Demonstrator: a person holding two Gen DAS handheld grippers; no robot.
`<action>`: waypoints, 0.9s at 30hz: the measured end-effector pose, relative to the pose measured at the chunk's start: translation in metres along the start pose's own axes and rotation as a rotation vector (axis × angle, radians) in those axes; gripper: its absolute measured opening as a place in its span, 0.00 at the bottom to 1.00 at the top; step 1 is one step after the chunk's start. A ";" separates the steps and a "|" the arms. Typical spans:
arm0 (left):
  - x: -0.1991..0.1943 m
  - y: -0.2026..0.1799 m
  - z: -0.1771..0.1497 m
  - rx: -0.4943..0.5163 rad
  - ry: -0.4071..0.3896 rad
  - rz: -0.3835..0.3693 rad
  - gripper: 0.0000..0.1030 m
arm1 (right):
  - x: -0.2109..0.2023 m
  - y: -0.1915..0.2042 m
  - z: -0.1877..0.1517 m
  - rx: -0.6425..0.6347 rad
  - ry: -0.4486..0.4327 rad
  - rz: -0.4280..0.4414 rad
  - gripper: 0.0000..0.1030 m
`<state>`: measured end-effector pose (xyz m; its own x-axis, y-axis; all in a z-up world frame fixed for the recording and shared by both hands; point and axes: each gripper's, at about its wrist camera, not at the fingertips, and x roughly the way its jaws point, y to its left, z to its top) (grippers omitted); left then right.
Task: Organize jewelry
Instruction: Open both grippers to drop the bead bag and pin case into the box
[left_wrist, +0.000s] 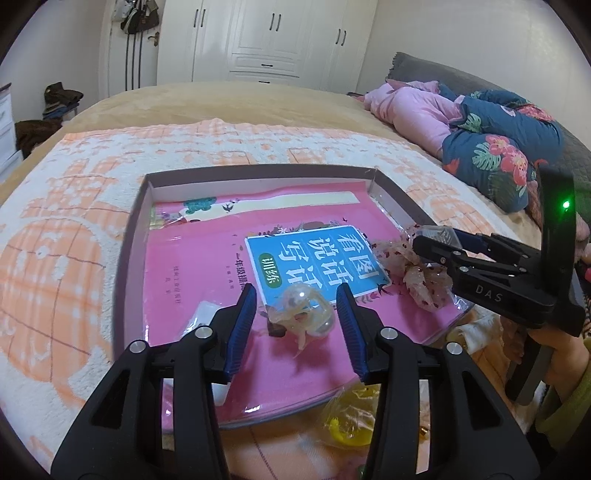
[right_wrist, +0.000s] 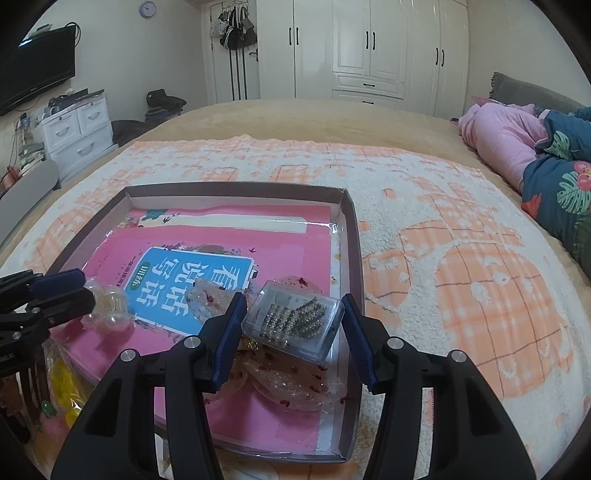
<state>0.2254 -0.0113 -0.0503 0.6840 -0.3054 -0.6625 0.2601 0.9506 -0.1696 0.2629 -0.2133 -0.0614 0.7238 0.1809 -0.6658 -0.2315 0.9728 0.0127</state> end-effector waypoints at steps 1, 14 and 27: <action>-0.003 0.001 0.000 -0.006 -0.006 0.003 0.40 | 0.000 -0.001 0.000 0.002 0.001 0.000 0.49; -0.038 0.004 -0.007 -0.040 -0.054 0.068 0.48 | -0.022 0.000 -0.006 0.006 -0.063 0.007 0.75; -0.064 -0.001 -0.010 -0.058 -0.120 0.064 0.69 | -0.074 0.006 -0.015 -0.013 -0.204 -0.017 0.94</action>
<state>0.1742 0.0081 -0.0149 0.7757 -0.2449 -0.5817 0.1755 0.9690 -0.1738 0.1983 -0.2229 -0.0237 0.8439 0.1916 -0.5011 -0.2255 0.9742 -0.0073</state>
